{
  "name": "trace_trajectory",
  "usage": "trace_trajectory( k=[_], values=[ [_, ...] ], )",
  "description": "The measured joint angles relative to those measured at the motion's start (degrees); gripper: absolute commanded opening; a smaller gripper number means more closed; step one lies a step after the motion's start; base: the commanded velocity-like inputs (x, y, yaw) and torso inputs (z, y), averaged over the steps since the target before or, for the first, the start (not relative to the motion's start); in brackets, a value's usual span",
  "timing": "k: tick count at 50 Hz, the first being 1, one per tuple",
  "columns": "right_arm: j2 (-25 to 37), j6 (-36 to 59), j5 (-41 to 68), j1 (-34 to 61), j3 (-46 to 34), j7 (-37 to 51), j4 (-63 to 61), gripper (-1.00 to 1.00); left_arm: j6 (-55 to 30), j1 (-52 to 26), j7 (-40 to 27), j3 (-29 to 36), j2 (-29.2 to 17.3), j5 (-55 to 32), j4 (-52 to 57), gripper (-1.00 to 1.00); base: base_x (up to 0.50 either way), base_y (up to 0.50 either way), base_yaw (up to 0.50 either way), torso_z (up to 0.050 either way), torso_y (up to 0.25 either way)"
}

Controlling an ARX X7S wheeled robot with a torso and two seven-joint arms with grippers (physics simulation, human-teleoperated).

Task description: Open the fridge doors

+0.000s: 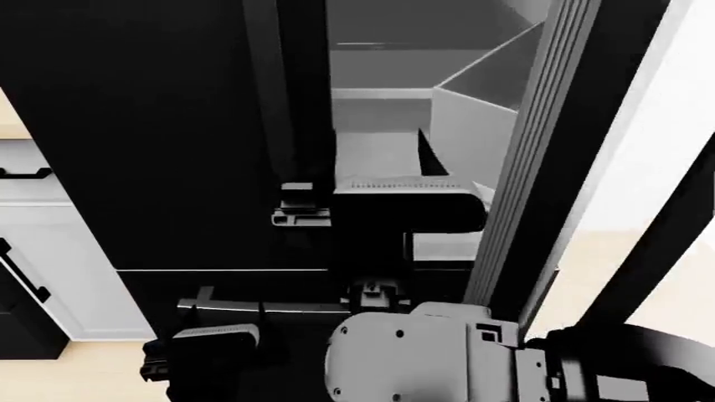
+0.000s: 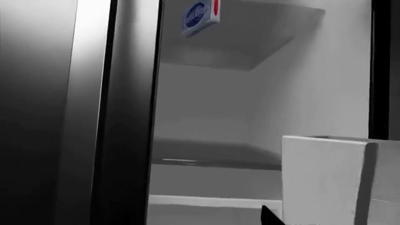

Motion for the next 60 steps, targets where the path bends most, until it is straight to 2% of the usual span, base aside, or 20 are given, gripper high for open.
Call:
trace_trajectory(
  k=[14,26,35,47,60],
  values=[
    [3.2,5.8,-8.4,-9.6,6.3,1.3,-10.5,1.00,-0.1,-0.1,-0.3,0.2,-0.2,0.0,0.1,1.00,0.00,0.00,0.00,0.000,0.000],
    [8.3,8.6,-20.3,-23.9,12.9,0.7,-21.8,1.00,0.0,-0.1,-0.8,0.4,-0.2,0.3,0.0,1.00,0.00,0.00,0.00,0.000,0.000],
    [12.9,6.3,-25.6,-34.1,17.4,-0.1,-26.0,1.00,0.0,0.0,-1.1,0.7,-0.2,0.5,0.2,1.00,0.00,0.00,0.00,0.000,0.000],
    [19.6,0.3,-27.6,-45.2,25.5,1.6,-25.7,1.00,0.1,0.0,-1.3,1.0,-0.3,0.8,0.0,1.00,0.00,0.00,0.00,0.000,0.000],
    [22.5,-3.7,-28.6,-52.5,33.5,2.3,-25.0,1.00,-0.3,-0.2,-1.7,1.2,-0.5,0.8,0.4,1.00,0.00,0.00,0.00,0.000,0.000]
  ],
)
